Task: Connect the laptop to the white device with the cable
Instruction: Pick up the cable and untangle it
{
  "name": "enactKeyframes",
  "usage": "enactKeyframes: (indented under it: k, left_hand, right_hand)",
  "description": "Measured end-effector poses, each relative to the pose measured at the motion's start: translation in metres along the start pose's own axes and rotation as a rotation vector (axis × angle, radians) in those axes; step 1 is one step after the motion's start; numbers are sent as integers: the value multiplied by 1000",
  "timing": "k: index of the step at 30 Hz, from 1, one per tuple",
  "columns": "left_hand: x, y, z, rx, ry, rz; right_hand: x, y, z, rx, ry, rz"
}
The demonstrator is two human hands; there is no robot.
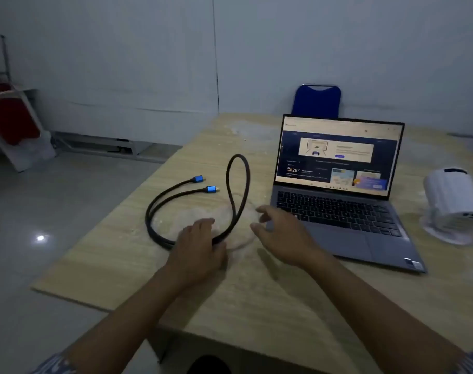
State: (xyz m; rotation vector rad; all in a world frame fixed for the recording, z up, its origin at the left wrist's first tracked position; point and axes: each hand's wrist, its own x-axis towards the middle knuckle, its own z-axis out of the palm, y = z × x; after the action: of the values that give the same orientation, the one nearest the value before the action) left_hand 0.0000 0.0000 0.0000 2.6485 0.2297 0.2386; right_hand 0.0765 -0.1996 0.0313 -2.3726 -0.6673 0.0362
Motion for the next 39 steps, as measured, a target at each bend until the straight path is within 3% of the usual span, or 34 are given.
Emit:
enactKeyframes:
  k: [6,10,16,24,29,39]
  left_hand:
    - [-9,-34,-13,179,91,181]
    - [-6,-35,-16,309,69,266]
    - [6,-17,-8,185,114,287]
    - [7,-1,-25,-224,163,292]
    - [-2,-27,-27,-332,44,358]
    - [-12,-62,-53,-406,17,400]
  right_hand:
    - [0,-27,26,252,-253,258]
    - [2,-41,39,337,-264,324]
    - [6,-54,44,552,-317,407]
    - [24,-81,29,893,63,179]
    - [55,-113,-14,1325,114,165]
    - [136,-157,-92,1534,236,110]
